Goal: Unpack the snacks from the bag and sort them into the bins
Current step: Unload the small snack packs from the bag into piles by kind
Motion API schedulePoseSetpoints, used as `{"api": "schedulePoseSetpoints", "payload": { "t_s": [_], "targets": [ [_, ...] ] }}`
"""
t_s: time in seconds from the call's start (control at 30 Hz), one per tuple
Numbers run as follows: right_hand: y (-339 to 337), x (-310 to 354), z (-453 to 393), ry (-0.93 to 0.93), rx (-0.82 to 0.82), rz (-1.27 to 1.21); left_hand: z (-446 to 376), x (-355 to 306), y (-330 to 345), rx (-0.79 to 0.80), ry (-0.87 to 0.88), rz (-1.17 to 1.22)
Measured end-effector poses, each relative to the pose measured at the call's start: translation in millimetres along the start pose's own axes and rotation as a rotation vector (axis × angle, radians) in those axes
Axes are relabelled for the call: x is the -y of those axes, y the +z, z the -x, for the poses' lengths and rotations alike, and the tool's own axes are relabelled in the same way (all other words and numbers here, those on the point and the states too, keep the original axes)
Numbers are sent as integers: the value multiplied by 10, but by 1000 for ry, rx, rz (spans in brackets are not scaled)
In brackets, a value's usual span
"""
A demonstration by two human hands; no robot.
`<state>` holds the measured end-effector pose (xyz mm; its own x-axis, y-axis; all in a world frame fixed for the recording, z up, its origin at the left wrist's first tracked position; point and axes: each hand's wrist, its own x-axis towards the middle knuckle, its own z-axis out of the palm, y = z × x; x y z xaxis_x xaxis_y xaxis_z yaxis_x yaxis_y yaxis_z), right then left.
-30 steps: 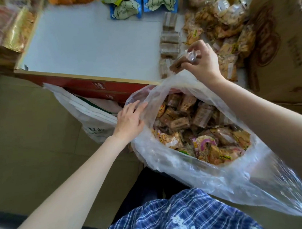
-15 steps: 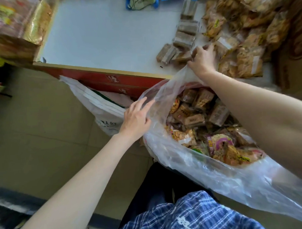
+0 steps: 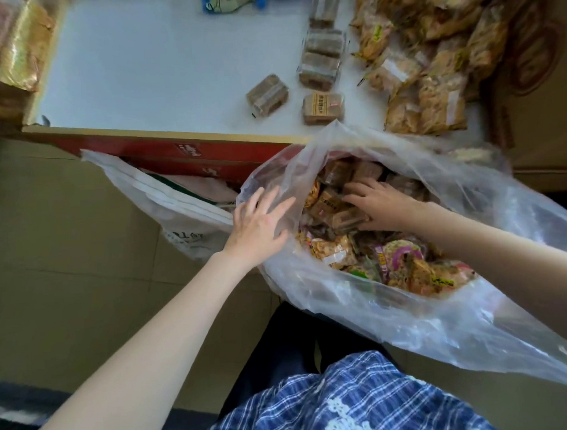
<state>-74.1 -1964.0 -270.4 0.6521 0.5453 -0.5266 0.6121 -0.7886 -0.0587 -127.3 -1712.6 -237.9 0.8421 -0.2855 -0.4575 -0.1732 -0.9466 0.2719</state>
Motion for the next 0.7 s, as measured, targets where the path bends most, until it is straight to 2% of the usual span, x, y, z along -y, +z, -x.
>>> {"api": "schedulePoseSetpoints", "payload": {
  "t_s": [0.07, 0.13, 0.23, 0.3, 0.37, 0.5, 0.57, 0.7],
  "targets": [
    [57, 33, -12, 27, 65, 133, 11, 36, 7, -6, -21, 16],
    [127, 127, 9, 24, 5, 205, 18, 41, 24, -9, -30, 27],
    [162, 184, 32, 54, -21, 104, 22, 0, 47, 0, -47, 44],
    [-1, 122, 58, 56, -64, -195, 18, 4, 45, -7, -71, 40],
    [-272, 10, 82, 84, -196, -511, 15, 50, 40, -27, -98, 30],
    [-824, -214, -3, 330, -492, -1240, 56, 104, 59, -50, -146, 65],
    [-988, -272, -196, 474, -615, -1498, 85, 102, 62, -51, -135, 93],
    [-1173, -283, -674, 679, -610, -1833, 120, 97, 21, -59, -118, 144]
  ]
}}
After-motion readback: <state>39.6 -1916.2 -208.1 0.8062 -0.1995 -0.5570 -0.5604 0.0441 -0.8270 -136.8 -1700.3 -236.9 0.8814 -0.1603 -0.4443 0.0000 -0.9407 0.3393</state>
